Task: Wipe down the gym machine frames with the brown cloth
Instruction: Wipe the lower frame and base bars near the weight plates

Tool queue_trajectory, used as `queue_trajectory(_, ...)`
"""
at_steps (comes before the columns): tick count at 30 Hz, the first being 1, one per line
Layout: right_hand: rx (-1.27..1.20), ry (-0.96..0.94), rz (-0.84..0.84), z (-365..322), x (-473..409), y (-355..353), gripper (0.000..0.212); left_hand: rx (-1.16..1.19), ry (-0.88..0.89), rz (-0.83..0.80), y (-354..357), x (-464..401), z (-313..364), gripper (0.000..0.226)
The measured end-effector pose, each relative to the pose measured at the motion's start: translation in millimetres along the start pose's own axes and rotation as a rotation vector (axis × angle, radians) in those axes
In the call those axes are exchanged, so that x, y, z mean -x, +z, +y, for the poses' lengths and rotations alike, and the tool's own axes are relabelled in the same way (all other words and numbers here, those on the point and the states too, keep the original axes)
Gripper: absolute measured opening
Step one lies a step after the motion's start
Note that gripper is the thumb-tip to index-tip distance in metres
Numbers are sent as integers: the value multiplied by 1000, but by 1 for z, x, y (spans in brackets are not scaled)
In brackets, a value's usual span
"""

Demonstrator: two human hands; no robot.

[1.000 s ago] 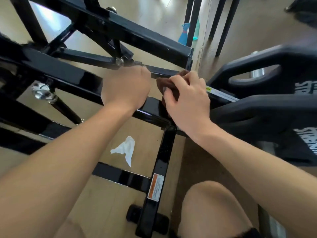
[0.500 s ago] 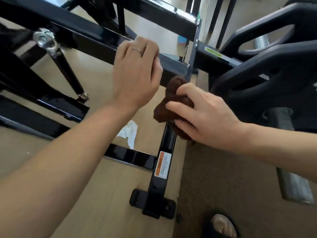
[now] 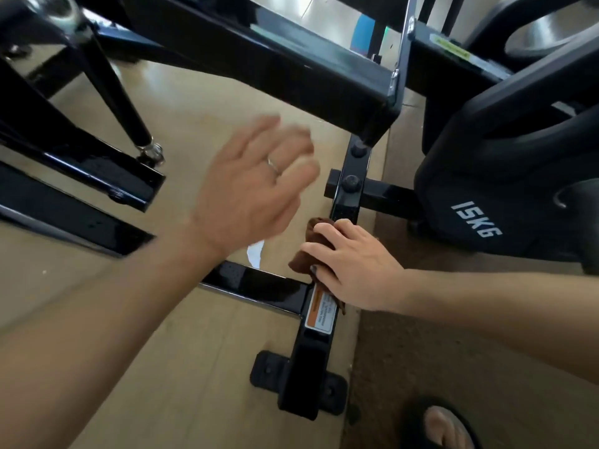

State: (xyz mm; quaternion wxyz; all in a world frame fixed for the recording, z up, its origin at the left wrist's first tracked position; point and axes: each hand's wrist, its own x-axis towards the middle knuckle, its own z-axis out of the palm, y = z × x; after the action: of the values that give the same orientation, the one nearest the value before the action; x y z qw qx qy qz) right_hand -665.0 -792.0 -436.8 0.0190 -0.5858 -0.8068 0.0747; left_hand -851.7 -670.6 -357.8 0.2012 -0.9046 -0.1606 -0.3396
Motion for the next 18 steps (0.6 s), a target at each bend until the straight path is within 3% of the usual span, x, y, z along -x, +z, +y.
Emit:
queue_trajectory(4, -5, 52, 63, 7, -2, 18, 43, 289, -370, -423, 23, 64, 48, 9)
queue_trajectory(7, -41, 35, 96, 24, -9, 25, 40, 280, -548, -627, 39, 95, 59, 21)
queue_trajectory(13, -9, 158, 163, 74, -45, 9, 41, 212, -575, -723, 45, 109, 69, 33)
queue_trajectory(18, -138, 279, 255, 24, -18, 27, 42, 214, -632, -746, 47, 108, 69, 31)
